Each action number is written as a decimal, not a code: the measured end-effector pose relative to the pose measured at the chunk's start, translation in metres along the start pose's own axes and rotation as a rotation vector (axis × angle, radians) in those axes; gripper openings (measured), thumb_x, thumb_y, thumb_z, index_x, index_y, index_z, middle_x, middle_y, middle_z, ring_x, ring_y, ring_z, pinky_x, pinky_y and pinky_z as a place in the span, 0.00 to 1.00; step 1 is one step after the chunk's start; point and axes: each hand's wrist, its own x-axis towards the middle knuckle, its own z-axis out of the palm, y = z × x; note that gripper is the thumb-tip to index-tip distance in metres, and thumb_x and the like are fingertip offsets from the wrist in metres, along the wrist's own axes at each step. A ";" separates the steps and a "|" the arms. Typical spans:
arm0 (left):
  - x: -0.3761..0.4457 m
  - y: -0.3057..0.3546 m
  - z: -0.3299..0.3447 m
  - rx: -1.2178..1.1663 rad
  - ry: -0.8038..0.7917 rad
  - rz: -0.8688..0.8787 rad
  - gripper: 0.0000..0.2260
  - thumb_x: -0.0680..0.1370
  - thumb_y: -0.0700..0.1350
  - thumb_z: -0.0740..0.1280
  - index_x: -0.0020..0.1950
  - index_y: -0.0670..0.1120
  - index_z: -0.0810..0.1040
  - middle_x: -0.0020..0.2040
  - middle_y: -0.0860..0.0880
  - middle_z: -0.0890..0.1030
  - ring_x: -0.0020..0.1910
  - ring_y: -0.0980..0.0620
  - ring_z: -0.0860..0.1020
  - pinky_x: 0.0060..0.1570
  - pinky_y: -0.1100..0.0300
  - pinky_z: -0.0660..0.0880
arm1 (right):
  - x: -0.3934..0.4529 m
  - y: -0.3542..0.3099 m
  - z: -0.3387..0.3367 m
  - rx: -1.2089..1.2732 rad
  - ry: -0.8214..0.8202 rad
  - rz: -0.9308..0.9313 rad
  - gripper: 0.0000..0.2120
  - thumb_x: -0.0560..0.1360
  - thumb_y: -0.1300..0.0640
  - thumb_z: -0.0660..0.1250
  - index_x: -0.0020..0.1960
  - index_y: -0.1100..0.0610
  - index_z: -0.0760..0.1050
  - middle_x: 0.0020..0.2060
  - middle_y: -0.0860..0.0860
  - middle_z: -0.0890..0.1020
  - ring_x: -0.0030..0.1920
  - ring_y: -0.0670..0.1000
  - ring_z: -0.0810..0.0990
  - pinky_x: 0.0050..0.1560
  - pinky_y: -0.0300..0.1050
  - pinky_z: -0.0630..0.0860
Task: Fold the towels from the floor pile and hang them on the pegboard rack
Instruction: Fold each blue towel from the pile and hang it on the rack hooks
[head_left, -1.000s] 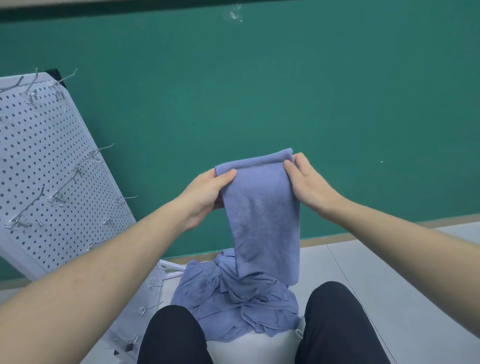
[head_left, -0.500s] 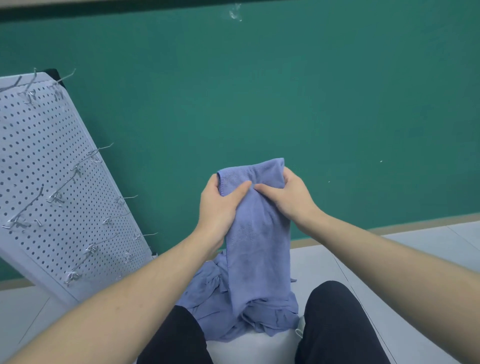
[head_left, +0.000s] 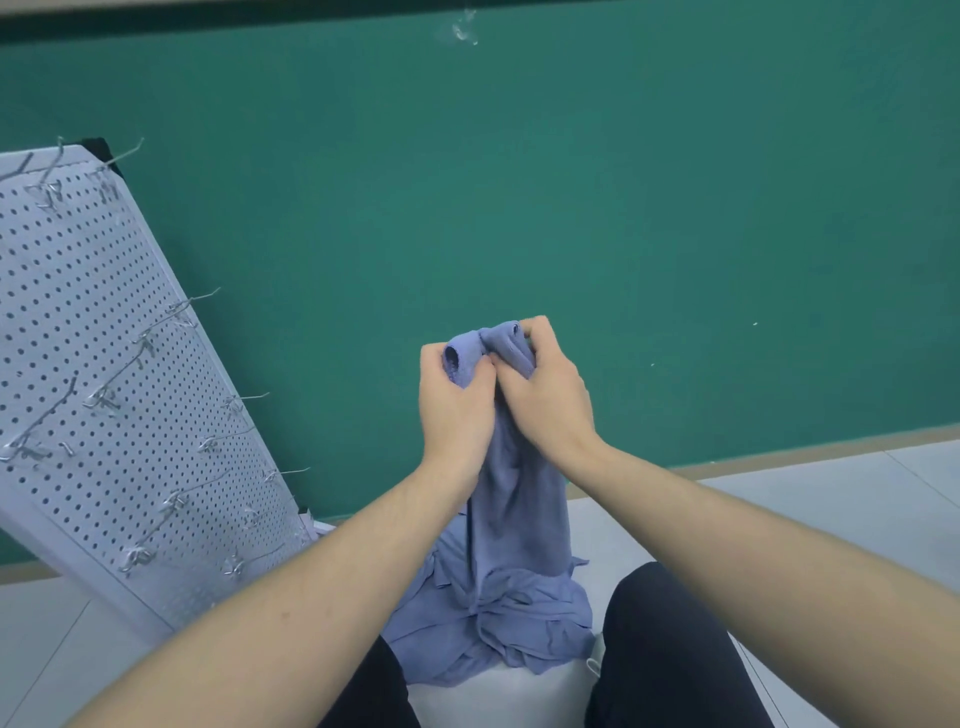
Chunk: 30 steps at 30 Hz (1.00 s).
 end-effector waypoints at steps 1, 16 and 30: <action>-0.001 0.001 0.001 -0.012 -0.024 -0.044 0.06 0.77 0.42 0.67 0.49 0.46 0.70 0.42 0.52 0.77 0.37 0.56 0.75 0.40 0.60 0.74 | 0.002 0.000 0.001 0.022 -0.021 0.023 0.05 0.76 0.48 0.62 0.47 0.42 0.65 0.39 0.41 0.81 0.43 0.50 0.81 0.49 0.54 0.78; -0.002 0.002 -0.006 -0.125 -0.034 -0.109 0.06 0.81 0.42 0.67 0.53 0.47 0.84 0.47 0.52 0.86 0.46 0.56 0.84 0.50 0.58 0.82 | -0.002 -0.012 0.000 0.224 -0.146 -0.031 0.10 0.79 0.57 0.60 0.46 0.51 0.79 0.39 0.53 0.82 0.37 0.46 0.74 0.39 0.41 0.72; 0.010 0.008 -0.014 -0.275 -0.162 -0.345 0.10 0.85 0.47 0.58 0.59 0.46 0.77 0.49 0.48 0.85 0.40 0.55 0.84 0.39 0.62 0.79 | -0.007 0.018 -0.014 0.451 -0.155 -0.027 0.16 0.77 0.68 0.66 0.59 0.51 0.72 0.46 0.50 0.78 0.45 0.46 0.77 0.52 0.39 0.75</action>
